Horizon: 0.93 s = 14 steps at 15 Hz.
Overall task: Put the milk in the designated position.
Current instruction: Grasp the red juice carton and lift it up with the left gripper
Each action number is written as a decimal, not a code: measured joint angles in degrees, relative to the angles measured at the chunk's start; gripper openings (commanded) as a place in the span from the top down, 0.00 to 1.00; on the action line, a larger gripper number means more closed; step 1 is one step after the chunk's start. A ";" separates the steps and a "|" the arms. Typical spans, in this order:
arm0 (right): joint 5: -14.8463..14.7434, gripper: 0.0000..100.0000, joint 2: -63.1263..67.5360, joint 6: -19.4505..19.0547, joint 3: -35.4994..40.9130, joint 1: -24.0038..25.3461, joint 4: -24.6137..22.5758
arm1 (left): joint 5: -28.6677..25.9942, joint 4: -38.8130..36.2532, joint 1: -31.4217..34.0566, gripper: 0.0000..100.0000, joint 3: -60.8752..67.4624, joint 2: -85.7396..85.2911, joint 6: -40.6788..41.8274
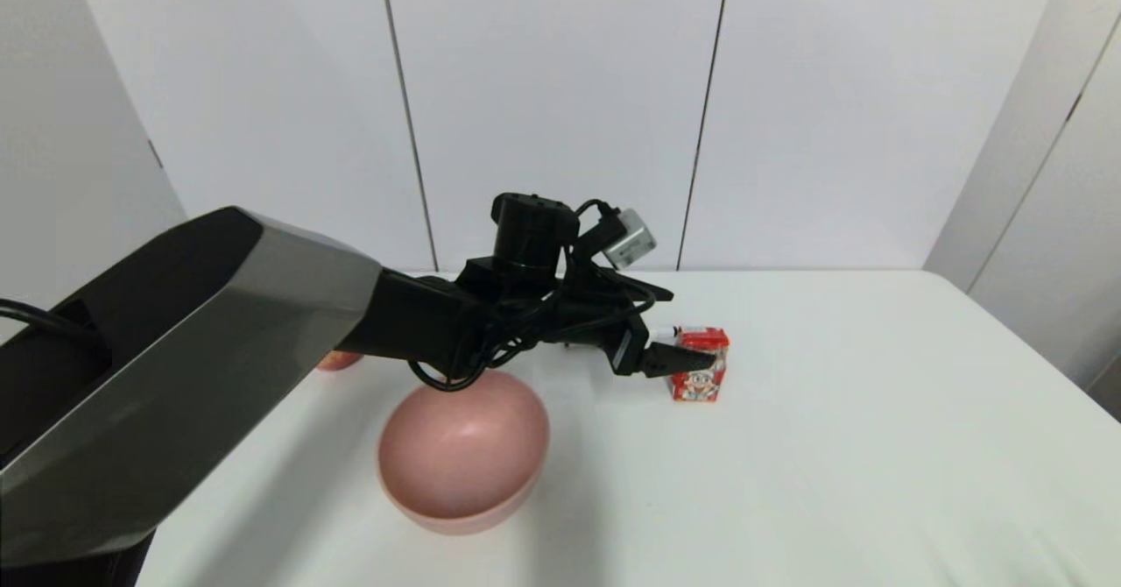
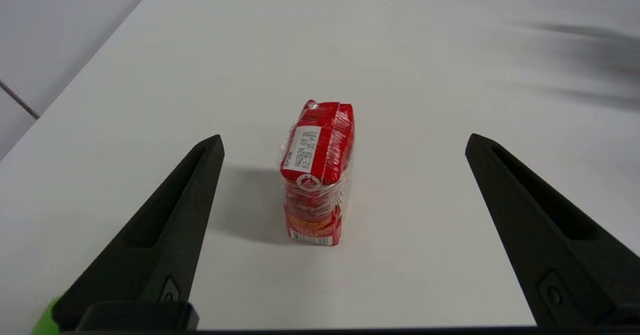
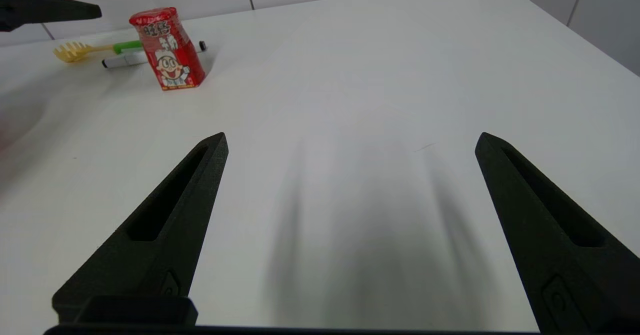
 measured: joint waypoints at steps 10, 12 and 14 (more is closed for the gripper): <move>0.00 0.00 0.00 0.00 0.00 0.00 0.00 | -0.20 -0.09 -1.68 0.00 -4.85 5.57 0.04; 0.00 0.00 0.00 0.00 0.00 0.00 0.00 | -0.13 -0.02 -1.71 0.00 -6.11 6.86 -0.02; 0.00 0.00 0.00 -0.02 0.00 0.00 0.00 | -0.11 0.04 -1.71 0.00 -6.97 8.24 -0.05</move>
